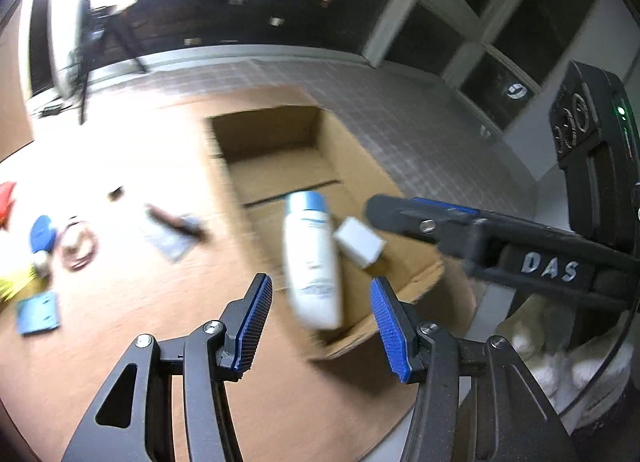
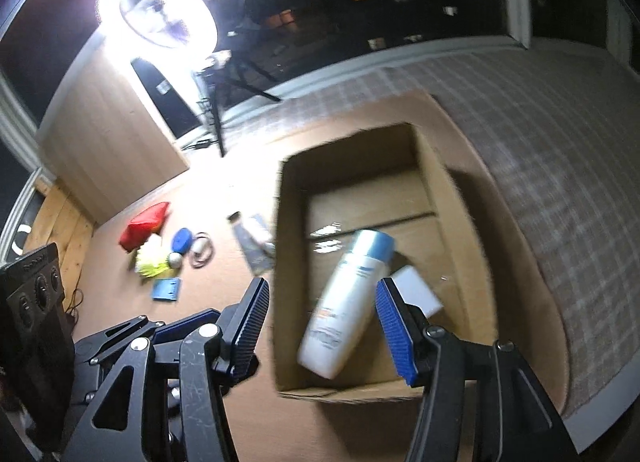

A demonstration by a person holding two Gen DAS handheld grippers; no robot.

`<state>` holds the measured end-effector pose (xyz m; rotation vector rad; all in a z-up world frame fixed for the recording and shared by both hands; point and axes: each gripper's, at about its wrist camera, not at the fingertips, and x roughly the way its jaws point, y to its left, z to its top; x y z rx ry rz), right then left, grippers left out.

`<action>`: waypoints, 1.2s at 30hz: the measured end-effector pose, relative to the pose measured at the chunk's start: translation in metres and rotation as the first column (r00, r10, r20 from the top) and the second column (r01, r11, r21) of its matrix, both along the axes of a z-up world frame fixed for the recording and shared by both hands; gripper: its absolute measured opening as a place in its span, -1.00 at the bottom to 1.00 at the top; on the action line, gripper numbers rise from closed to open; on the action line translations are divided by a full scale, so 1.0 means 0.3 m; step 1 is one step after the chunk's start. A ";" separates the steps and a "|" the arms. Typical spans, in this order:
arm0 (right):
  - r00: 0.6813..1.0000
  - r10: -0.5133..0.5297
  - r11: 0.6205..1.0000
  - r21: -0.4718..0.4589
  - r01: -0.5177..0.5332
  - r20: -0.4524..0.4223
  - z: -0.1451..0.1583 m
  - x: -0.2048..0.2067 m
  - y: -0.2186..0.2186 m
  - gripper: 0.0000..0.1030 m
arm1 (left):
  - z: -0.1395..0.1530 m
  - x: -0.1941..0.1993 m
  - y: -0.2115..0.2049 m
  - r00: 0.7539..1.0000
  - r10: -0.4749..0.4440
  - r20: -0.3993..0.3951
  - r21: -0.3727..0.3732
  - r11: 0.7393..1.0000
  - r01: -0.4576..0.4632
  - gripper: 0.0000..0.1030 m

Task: Organize objects
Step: 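Move the right tool back to the purple cable and close on it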

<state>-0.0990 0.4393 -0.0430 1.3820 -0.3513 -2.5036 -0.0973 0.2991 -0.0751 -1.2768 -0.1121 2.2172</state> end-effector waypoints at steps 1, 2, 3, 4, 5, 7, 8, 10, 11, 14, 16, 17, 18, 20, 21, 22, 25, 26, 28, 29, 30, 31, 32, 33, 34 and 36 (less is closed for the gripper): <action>1.000 0.015 1.000 0.000 -0.015 -0.005 0.005 -0.003 -0.023 0.01 | 0.003 -0.001 -0.036 1.000 0.021 0.001 0.000 1.000 -0.021 0.07; 0.999 0.037 0.999 0.001 -0.037 -0.009 0.011 -0.009 -0.059 0.01 | 0.003 -0.004 -0.075 0.999 0.043 0.003 0.001 0.999 -0.043 0.07; 0.999 0.053 0.999 0.002 -0.053 -0.010 0.014 -0.015 -0.088 0.01 | 0.005 -0.007 -0.133 0.997 0.076 0.005 0.000 0.997 -0.076 0.07; 0.998 0.069 0.998 0.003 -0.069 -0.009 0.015 -0.022 -0.118 0.01 | 0.006 -0.010 -0.173 0.995 0.100 0.005 0.000 0.995 -0.100 0.07; 0.996 0.087 0.996 0.002 -0.087 -0.007 0.013 -0.030 -0.153 0.01 | 0.006 -0.013 -0.216 0.992 0.125 0.007 -0.001 0.992 -0.125 0.07; 0.993 0.119 0.993 -0.002 -0.119 0.000 0.008 -0.051 -0.218 0.00 | 0.001 -0.019 -0.322 0.983 0.185 0.017 0.001 0.983 -0.185 0.07; 0.991 0.134 0.991 -0.002 -0.134 0.005 0.004 -0.063 -0.254 0.00 | 0.000 -0.022 -0.369 0.977 0.212 0.022 0.002 0.977 -0.212 0.07; 0.986 0.168 0.986 -0.011 -0.168 0.020 -0.013 -0.090 -0.325 0.00 | -0.008 -0.028 -0.464 0.962 0.273 0.027 0.000 0.962 -0.273 0.07; 0.982 0.185 0.983 -0.012 -0.185 0.032 -0.028 -0.109 -0.368 -0.01 | -0.009 -0.028 -0.506 0.955 0.297 0.028 -0.002 0.955 -0.297 0.07; 0.973 0.221 0.975 -0.004 -0.221 0.061 -0.073 -0.160 -0.466 -0.13 | -0.016 -0.037 -0.629 0.931 0.362 0.039 -0.001 0.932 -0.362 0.07; 0.967 0.238 0.971 -0.002 -0.238 0.088 -0.117 -0.205 -0.531 -0.17 | -0.022 -0.040 -0.703 0.916 0.398 0.044 -0.003 0.917 -0.399 0.07; 0.965 0.242 0.970 -0.004 -0.243 0.096 -0.132 -0.220 -0.544 -0.20 | -0.024 -0.038 -0.727 0.911 0.411 0.045 -0.005 0.912 -0.411 0.07; 0.963 0.244 0.969 0.000 -0.246 0.110 -0.155 -0.242 -0.568 -0.22 | -0.029 -0.039 -0.758 0.904 0.425 0.047 -0.007 0.905 -0.425 0.07; 0.959 0.250 0.968 0.006 -0.252 0.131 -0.194 -0.279 -0.607 -0.26 | -0.039 -0.047 -0.796 0.895 0.443 0.050 -0.013 0.896 -0.443 0.07; 0.958 0.251 0.967 0.012 -0.255 0.143 -0.217 -0.298 -0.626 -0.28 | -0.046 -0.053 -0.819 0.889 0.454 0.053 -0.016 0.891 -0.454 0.07; 0.956 0.251 0.967 0.015 -0.256 0.153 -0.235 -0.312 -0.643 -0.29 | -0.049 -0.056 -0.836 0.886 0.460 0.055 -0.017 0.888 -0.460 0.07; 0.951 0.254 0.965 0.027 -0.262 0.178 -0.280 -0.355 -0.679 -0.32 | -0.065 -0.079 -0.863 0.878 0.474 0.063 -0.019 0.881 -0.474 0.07; 0.949 0.256 0.963 0.034 -0.267 0.185 -0.296 -0.369 -0.693 -0.33 | -0.069 -0.085 -0.871 0.877 0.476 0.065 -0.019 0.879 -0.476 0.07; 0.946 0.257 0.962 0.047 -0.271 0.198 -0.321 -0.391 -0.709 -0.36 | -0.076 -0.098 -0.881 0.876 0.477 0.069 -0.019 0.879 -0.477 0.07; 0.944 0.257 0.960 0.055 -0.273 0.205 -0.333 -0.401 -0.716 -0.37 | -0.078 -0.104 -0.883 0.876 0.477 0.069 -0.021 0.879 -0.477 0.07; 0.943 0.258 0.959 0.064 -0.277 0.209 -0.346 -0.409 -0.724 -0.38 | -0.082 -0.112 -0.885 0.877 0.476 0.071 -0.023 0.879 -0.475 0.07; 0.942 0.260 0.957 0.075 -0.281 0.213 -0.356 -0.416 -0.729 -0.38 | -0.084 -0.117 -0.885 0.877 0.475 0.072 -0.024 0.880 -0.475 0.07; 0.940 0.262 0.954 0.091 -0.287 0.217 -0.368 -0.423 -0.737 -0.39 | -0.088 -0.124 -0.885 0.877 0.475 0.075 -0.025 0.880 -0.475 0.07; 0.939 0.264 0.950 0.107 -0.292 0.220 -0.380 -0.431 -0.745 -0.39 | -0.093 -0.132 -0.883 0.877 0.474 0.078 -0.026 0.880 -0.474 0.07; 0.938 0.265 0.948 0.120 -0.296 0.221 -0.391 -0.438 -0.752 -0.39 | -0.095 -0.140 -0.882 0.877 0.474 0.080 -0.027 0.881 -0.473 0.07; 0.942 0.270 0.942 0.147 -0.301 0.201 -0.393 -0.443 -0.767 -0.39 | -0.100 -0.157 -0.880 0.878 0.471 0.083 -0.029 0.882 -0.471 0.07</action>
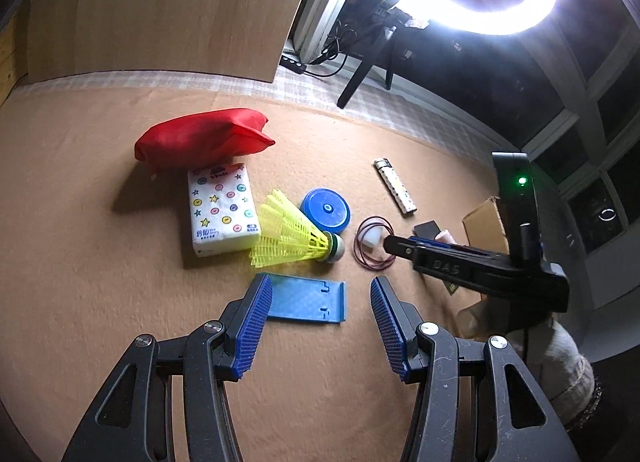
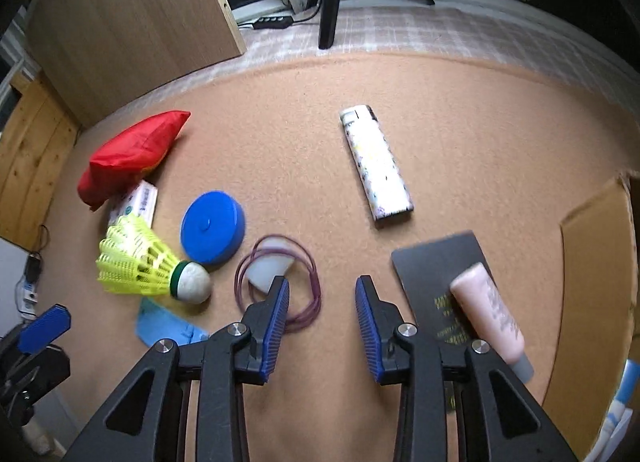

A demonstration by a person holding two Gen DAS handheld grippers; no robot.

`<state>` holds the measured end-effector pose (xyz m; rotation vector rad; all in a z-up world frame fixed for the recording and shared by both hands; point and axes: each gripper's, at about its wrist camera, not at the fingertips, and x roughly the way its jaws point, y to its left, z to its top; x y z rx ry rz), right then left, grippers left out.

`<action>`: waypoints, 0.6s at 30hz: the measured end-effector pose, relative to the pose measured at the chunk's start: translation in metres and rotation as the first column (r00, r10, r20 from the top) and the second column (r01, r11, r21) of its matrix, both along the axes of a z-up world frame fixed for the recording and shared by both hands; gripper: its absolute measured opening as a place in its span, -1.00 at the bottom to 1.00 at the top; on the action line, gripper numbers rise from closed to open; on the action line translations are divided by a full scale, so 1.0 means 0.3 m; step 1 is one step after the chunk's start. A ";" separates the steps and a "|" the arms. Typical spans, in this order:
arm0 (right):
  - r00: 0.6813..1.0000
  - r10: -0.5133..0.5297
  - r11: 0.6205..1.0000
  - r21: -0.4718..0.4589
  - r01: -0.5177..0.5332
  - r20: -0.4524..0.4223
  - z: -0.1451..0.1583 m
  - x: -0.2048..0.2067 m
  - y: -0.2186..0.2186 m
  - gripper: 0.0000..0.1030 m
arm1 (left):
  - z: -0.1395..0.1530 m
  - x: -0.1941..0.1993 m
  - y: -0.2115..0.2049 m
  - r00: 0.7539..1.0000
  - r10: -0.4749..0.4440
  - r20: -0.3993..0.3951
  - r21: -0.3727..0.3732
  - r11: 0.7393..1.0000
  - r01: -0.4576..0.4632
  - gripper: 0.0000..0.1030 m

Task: Organize objects
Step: 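Move the right tool back to the purple cable and close on it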

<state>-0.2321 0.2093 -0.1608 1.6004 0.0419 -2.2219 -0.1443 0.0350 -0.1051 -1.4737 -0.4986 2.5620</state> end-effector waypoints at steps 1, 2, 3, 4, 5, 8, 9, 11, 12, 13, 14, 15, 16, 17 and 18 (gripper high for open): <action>1.000 0.012 1.000 0.019 -0.012 -0.014 -0.001 -0.001 -0.010 -0.39 | -0.002 -0.006 0.002 1.000 -0.001 0.001 -0.001 1.000 0.001 0.07; 0.999 0.025 0.999 0.038 -0.024 -0.028 -0.003 0.001 -0.021 -0.39 | -0.003 -0.013 0.002 1.000 -0.001 0.003 -0.002 1.000 0.001 0.07; 0.998 0.041 0.998 0.051 -0.039 -0.042 -0.005 0.005 -0.027 -0.39 | -0.007 -0.023 0.004 1.000 -0.002 0.006 -0.003 1.000 0.002 0.07; 0.997 0.054 0.996 0.069 -0.051 -0.056 -0.006 0.010 -0.034 -0.40 | -0.008 -0.031 0.005 1.000 -0.003 0.008 -0.004 1.000 0.003 0.07; 0.995 0.071 0.993 0.096 -0.064 -0.070 -0.005 0.020 -0.042 -0.45 | -0.010 -0.039 0.007 1.000 -0.004 0.009 -0.004 1.000 0.004 0.07; 0.988 0.117 0.981 0.167 -0.100 -0.098 -0.008 0.039 -0.049 -0.68 | -0.015 -0.063 0.016 1.000 -0.010 0.012 -0.008 1.000 0.010 0.07; 0.987 0.127 0.979 0.174 -0.109 -0.099 -0.007 0.045 -0.047 -0.76 | -0.016 -0.073 0.021 1.000 -0.013 0.012 -0.008 1.000 0.013 0.07; 0.986 0.140 0.975 0.185 -0.122 -0.087 -0.004 0.062 -0.033 -0.87 | -0.016 -0.085 0.029 1.000 -0.019 0.011 -0.008 1.000 0.019 0.07; 0.986 0.146 0.974 0.189 -0.128 -0.083 -0.003 0.071 -0.027 -0.89 | -0.016 -0.095 0.036 1.000 -0.025 0.010 -0.008 1.000 0.025 0.07; 0.985 0.151 0.972 0.193 -0.133 -0.083 -0.004 0.078 -0.025 -0.89 | -0.017 -0.102 0.042 1.000 -0.029 0.009 -0.008 1.000 0.029 0.07; 0.984 0.157 0.970 0.198 -0.138 -0.083 -0.004 0.090 -0.019 -0.90 | -0.018 -0.110 0.048 0.999 -0.033 0.009 -0.007 0.999 0.034 0.07; 0.984 0.160 0.969 0.202 -0.141 -0.083 -0.004 0.104 -0.010 -0.90 | -0.019 -0.117 0.056 0.999 -0.039 0.010 -0.007 0.999 0.039 0.07; 0.984 0.161 0.969 0.201 -0.142 -0.079 -0.002 0.119 0.004 -0.90 | -0.022 -0.127 0.064 0.999 -0.044 0.012 -0.008 0.999 0.044 0.07; 0.985 0.157 0.971 0.192 -0.141 -0.071 -0.003 0.127 0.012 -0.90 | -0.026 -0.136 0.068 0.999 -0.048 0.014 -0.007 0.999 0.048 0.06; 0.986 0.151 0.974 0.182 -0.137 -0.064 -0.003 0.139 0.026 -0.90 | -0.034 -0.147 0.080 0.998 -0.056 0.019 -0.005 0.998 0.056 0.06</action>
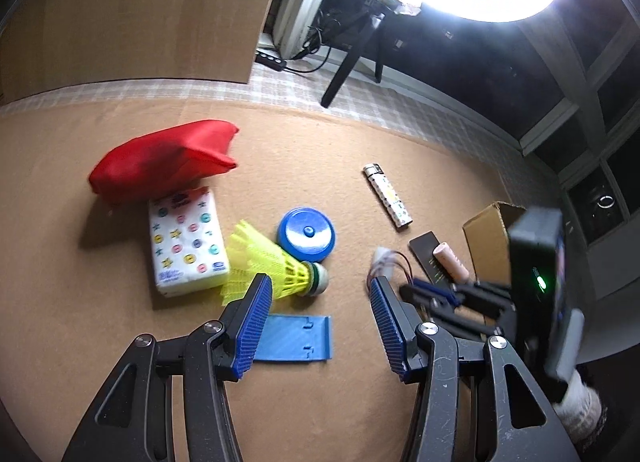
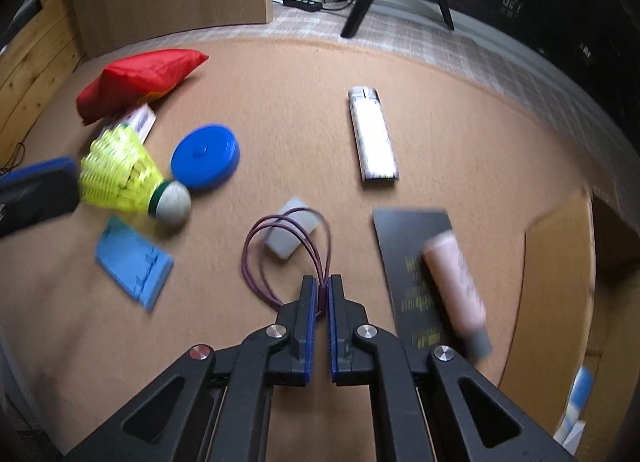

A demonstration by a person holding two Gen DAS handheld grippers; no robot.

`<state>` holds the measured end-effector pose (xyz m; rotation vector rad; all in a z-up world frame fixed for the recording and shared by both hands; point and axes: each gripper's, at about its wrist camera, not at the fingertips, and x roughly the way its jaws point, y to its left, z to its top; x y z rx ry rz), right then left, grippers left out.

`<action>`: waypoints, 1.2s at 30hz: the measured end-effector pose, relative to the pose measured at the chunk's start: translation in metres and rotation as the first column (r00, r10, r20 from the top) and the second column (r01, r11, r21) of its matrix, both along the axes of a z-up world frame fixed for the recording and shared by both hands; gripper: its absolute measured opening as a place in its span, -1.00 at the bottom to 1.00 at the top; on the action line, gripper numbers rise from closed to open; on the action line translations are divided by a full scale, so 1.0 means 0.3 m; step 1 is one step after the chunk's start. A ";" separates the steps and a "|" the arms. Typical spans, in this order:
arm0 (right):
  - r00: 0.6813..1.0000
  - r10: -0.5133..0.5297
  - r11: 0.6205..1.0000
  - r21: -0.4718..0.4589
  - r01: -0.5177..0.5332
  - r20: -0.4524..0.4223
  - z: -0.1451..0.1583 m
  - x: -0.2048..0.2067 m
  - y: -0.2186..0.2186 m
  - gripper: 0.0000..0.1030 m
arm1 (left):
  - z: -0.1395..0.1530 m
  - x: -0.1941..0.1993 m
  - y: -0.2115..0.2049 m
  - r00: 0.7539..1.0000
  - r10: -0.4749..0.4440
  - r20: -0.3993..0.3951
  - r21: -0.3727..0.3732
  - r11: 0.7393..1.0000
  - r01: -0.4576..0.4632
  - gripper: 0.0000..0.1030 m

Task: Organize objects
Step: 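Move the right tool back to the purple cable and close on it, then carry the purple cable into the box and open the right tool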

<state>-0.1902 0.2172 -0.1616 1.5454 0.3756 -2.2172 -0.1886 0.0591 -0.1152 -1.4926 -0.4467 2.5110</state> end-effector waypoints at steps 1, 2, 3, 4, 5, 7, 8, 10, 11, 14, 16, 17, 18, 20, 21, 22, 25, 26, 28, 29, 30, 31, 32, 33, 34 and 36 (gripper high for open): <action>1.000 -0.003 1.000 -0.007 0.004 0.007 0.000 0.012 0.014 -0.90 | -0.005 -0.007 0.010 1.000 -0.006 0.004 -0.001 1.000 0.006 0.05; 1.000 -0.007 1.000 -0.015 0.007 0.013 0.000 0.027 0.031 -0.90 | -0.011 -0.016 0.022 1.000 -0.013 0.007 -0.003 1.000 0.013 0.05; 1.000 -0.010 1.000 -0.019 0.010 0.020 0.001 0.038 0.044 -0.91 | -0.018 -0.029 0.040 1.000 -0.025 0.011 -0.006 1.000 0.025 0.05; 1.000 -0.013 1.000 -0.024 0.014 0.027 0.002 0.050 0.059 -0.91 | -0.024 -0.037 0.053 0.999 -0.033 0.014 -0.008 0.999 0.033 0.05; 0.999 -0.021 0.999 -0.033 0.022 0.038 0.003 0.067 0.080 -0.92 | -0.030 -0.045 0.068 0.999 -0.042 0.018 -0.009 0.999 0.042 0.05; 0.998 -0.033 0.998 -0.044 0.035 0.047 0.004 0.090 0.111 -0.92 | -0.048 -0.063 0.105 0.997 -0.068 0.028 -0.009 0.998 0.068 0.05; 0.998 -0.044 0.997 -0.054 0.047 0.055 0.005 0.101 0.129 -0.92 | -0.057 -0.072 0.123 0.996 -0.079 0.034 -0.011 0.997 0.080 0.05; 0.996 -0.064 0.994 -0.082 0.069 0.070 0.006 0.113 0.157 -0.92 | -0.078 -0.093 0.170 0.993 -0.109 0.047 -0.024 0.994 0.110 0.05; 0.995 -0.069 0.993 -0.093 0.075 0.075 0.003 0.112 0.164 -0.92 | -0.086 -0.102 0.190 0.991 -0.121 0.052 -0.029 0.992 0.123 0.05; 0.992 -0.089 0.986 -0.133 0.101 0.090 0.000 0.113 0.191 -0.91 | -0.113 -0.137 0.252 0.986 -0.150 0.066 -0.056 0.987 0.154 0.05; 0.990 -0.103 0.981 -0.154 0.118 0.101 0.000 0.114 0.203 -0.87 | -0.135 -0.158 0.287 0.984 -0.162 0.079 -0.093 0.981 0.169 0.03; 0.989 -0.111 0.978 -0.165 0.127 0.102 0.001 0.113 0.208 -0.78 | -0.146 -0.168 0.298 0.982 -0.167 0.086 -0.109 0.978 0.175 -0.03; 0.988 -0.117 0.975 -0.176 0.133 0.100 0.003 0.114 0.211 -0.70 | -0.161 -0.179 0.311 0.981 -0.171 0.096 -0.123 0.976 0.182 -0.05; 0.988 -0.127 0.973 -0.184 0.142 0.090 0.008 0.116 0.211 -0.62 | -0.178 -0.189 0.323 0.979 -0.173 0.110 -0.136 0.973 0.188 -0.12; 0.988 -0.131 0.972 -0.184 0.145 0.085 0.010 0.117 0.210 -0.60 | -0.187 -0.194 0.329 0.978 -0.173 0.117 -0.148 0.971 0.190 -0.13; 0.988 -0.132 0.972 -0.184 0.145 0.082 0.010 0.118 0.207 -0.60 | -0.193 -0.196 0.333 0.977 -0.174 0.120 -0.156 0.969 0.192 -0.16; 0.990 -0.124 0.977 -0.168 0.133 0.064 0.013 0.112 0.192 -0.60 | -0.194 -0.197 0.340 0.977 -0.180 0.111 -0.178 0.964 0.198 -0.28; 0.992 -0.118 0.980 -0.154 0.125 0.052 0.013 0.112 0.182 -0.60 | -0.194 -0.199 0.340 0.977 -0.183 0.110 -0.175 0.964 0.200 -0.34; 0.993 -0.109 0.985 -0.129 0.112 0.037 0.014 0.114 0.172 -0.60 | -0.191 -0.200 0.344 0.977 -0.187 0.104 -0.171 0.964 0.202 -0.45; 0.994 -0.107 0.987 -0.117 0.109 0.029 0.013 0.114 0.169 -0.62 | -0.192 -0.199 0.345 0.976 -0.190 0.101 -0.168 0.964 0.205 -0.54; 0.994 -0.107 0.988 -0.108 0.108 0.023 0.012 0.113 0.167 -0.66 | -0.193 -0.194 0.347 0.976 -0.197 0.098 -0.161 0.964 0.211 -0.59; 0.994 -0.108 0.989 -0.100 0.109 0.019 0.012 0.113 0.167 -0.69 | -0.193 -0.190 0.349 0.976 -0.198 0.094 -0.164 0.964 0.212 -0.61; 0.994 -0.110 0.990 -0.093 0.111 0.016 0.011 0.111 0.165 -0.76 | -0.192 -0.186 0.351 0.976 -0.198 0.088 -0.170 0.963 0.211 -0.65; 0.994 -0.111 0.989 -0.095 0.112 0.019 0.010 0.109 0.168 -0.83 | -0.190 -0.180 0.350 0.977 -0.198 0.082 -0.169 0.963 0.210 -0.66; 0.993 -0.113 0.988 -0.101 0.115 0.025 0.008 0.107 0.172 -0.87 | -0.188 -0.175 0.348 0.977 -0.197 0.079 -0.166 0.964 0.207 -0.70; 0.992 -0.123 0.985 -0.114 0.127 0.038 0.006 0.104 0.185 -0.91 | -0.183 -0.168 0.342 0.978 -0.192 0.076 -0.155 0.967 0.202 -0.77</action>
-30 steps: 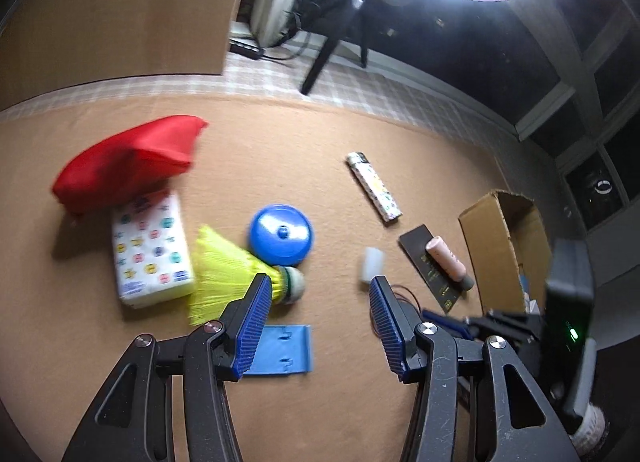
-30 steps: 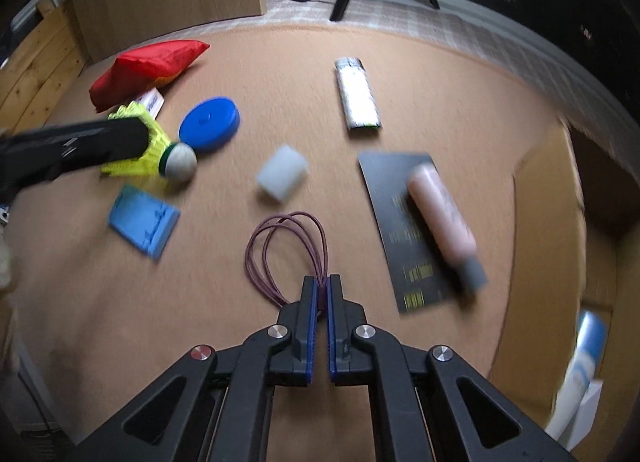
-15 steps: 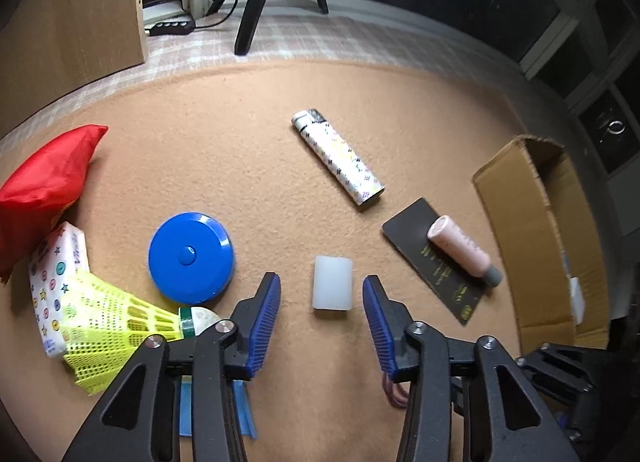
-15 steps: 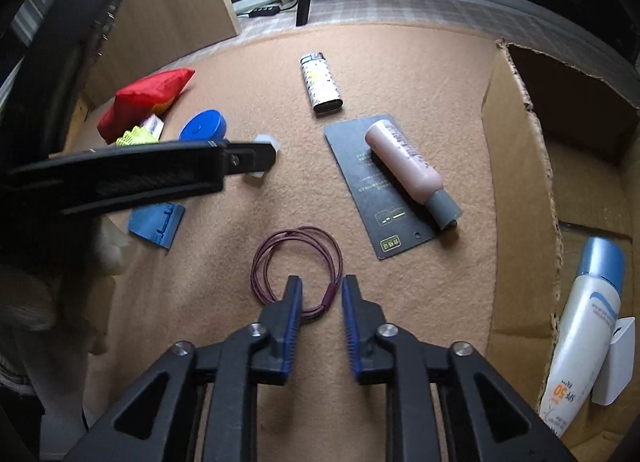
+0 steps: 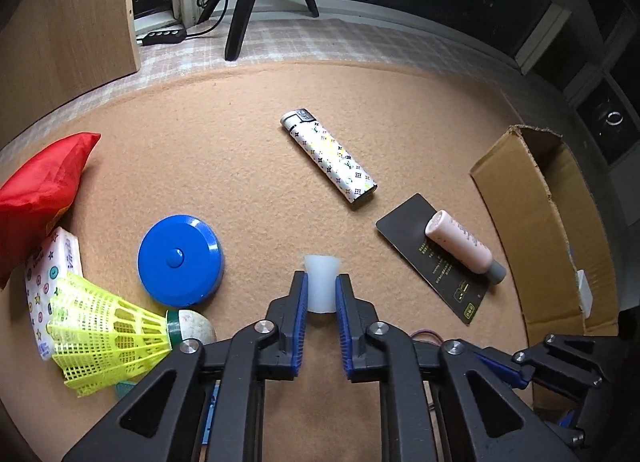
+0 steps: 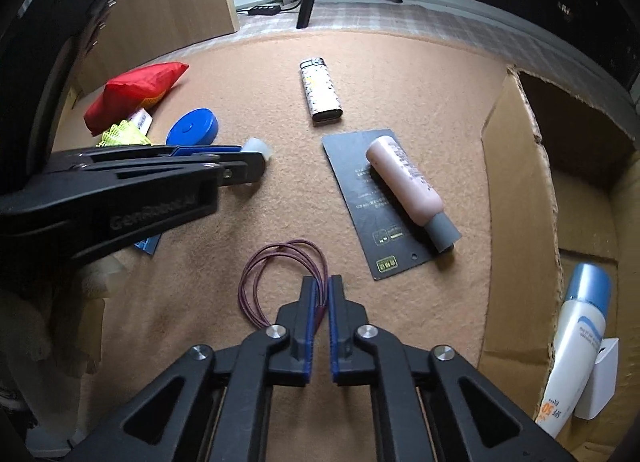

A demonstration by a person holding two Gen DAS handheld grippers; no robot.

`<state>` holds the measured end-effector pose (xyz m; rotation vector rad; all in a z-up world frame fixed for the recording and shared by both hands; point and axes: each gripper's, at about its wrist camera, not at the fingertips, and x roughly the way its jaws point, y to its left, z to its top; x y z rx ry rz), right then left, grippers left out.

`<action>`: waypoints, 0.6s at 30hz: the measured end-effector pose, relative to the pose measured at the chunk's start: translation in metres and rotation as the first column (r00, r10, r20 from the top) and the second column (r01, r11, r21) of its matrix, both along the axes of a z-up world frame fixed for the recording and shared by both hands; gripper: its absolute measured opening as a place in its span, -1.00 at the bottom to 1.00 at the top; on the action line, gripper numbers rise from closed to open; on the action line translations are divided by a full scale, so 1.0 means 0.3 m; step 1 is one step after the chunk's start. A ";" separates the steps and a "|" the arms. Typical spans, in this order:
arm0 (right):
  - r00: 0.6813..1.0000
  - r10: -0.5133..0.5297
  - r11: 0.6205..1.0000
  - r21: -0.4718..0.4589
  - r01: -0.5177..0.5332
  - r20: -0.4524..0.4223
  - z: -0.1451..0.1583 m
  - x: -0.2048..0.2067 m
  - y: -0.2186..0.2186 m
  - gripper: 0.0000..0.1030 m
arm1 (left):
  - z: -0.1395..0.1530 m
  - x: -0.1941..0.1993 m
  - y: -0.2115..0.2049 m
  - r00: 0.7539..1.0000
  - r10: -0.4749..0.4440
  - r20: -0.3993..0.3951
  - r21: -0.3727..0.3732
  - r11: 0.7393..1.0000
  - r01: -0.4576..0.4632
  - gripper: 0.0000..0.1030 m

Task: Organize objects
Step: 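Carry the purple cable into the box and open the right tool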

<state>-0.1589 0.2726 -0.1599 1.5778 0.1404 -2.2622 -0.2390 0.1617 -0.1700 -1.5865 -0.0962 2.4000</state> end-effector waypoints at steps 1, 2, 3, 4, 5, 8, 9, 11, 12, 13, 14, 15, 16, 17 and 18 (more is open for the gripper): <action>1.000 -0.006 1.000 -0.008 0.006 0.003 0.001 0.000 0.007 -0.91 | 0.003 0.004 -0.005 1.000 0.004 0.002 0.006 1.000 -0.004 -0.79; 1.000 -0.015 1.000 -0.019 0.015 0.006 0.004 0.000 0.017 -0.91 | 0.004 0.006 -0.009 1.000 0.007 0.003 0.011 1.000 -0.007 -0.82; 1.000 -0.021 0.999 -0.026 0.021 0.005 0.009 0.001 0.024 -0.92 | 0.008 0.013 -0.013 1.000 0.012 0.005 0.018 1.000 -0.012 -0.82; 1.000 -0.025 0.999 -0.030 0.025 0.004 0.013 0.004 0.029 -0.92 | 0.009 0.015 -0.018 1.000 0.014 0.006 0.024 1.000 -0.014 -0.83; 1.000 -0.028 0.999 -0.036 0.028 0.001 0.019 0.006 0.034 -0.92 | 0.009 0.017 -0.019 1.000 0.016 0.008 0.029 0.999 -0.016 -0.83; 0.999 -0.035 0.998 -0.057 0.035 -0.009 0.045 0.012 0.046 -0.92 | 0.018 0.036 -0.029 1.000 0.020 0.008 0.048 0.999 -0.021 -0.84; 0.999 -0.037 0.997 -0.064 0.036 -0.013 0.054 0.012 0.050 -0.93 | 0.025 0.045 -0.033 1.000 0.022 0.003 0.050 0.998 -0.022 -0.84; 0.999 -0.042 0.996 -0.082 0.040 -0.022 0.080 0.016 0.065 -0.93 | 0.042 0.058 -0.043 1.000 0.026 -0.006 0.058 0.998 -0.026 -0.84; 0.999 -0.046 0.995 -0.090 0.043 -0.028 0.094 0.018 0.073 -0.93 | 0.051 0.063 -0.047 1.000 0.028 -0.011 0.061 0.998 -0.028 -0.84; 0.998 -0.049 0.994 -0.099 0.045 -0.032 0.108 0.017 0.081 -0.93 | 0.060 0.067 -0.051 0.999 0.032 -0.016 0.062 0.998 -0.031 -0.84; 0.998 -0.053 0.993 -0.110 0.049 -0.037 0.121 0.015 0.089 -0.93 | 0.071 0.071 -0.054 0.999 0.035 -0.021 0.066 0.997 -0.033 -0.84; 0.997 -0.059 0.991 -0.122 0.054 -0.042 0.138 0.014 0.098 -0.93 | 0.086 0.075 -0.057 0.999 0.038 -0.028 0.073 0.997 -0.036 -0.84; 0.996 -0.067 0.989 -0.136 0.060 -0.050 0.160 0.014 0.112 -0.93 | 0.097 0.076 -0.058 0.999 0.039 -0.033 0.078 0.996 -0.036 -0.84; 0.996 -0.073 0.987 -0.145 0.064 -0.059 0.178 0.013 0.124 -0.93 | 0.109 0.080 -0.057 0.998 0.039 -0.040 0.083 0.996 -0.035 -0.84; 0.995 -0.080 0.986 -0.151 0.069 -0.067 0.195 0.013 0.137 -0.93 | 0.128 0.083 -0.052 0.998 0.034 -0.051 0.088 0.996 -0.030 -0.84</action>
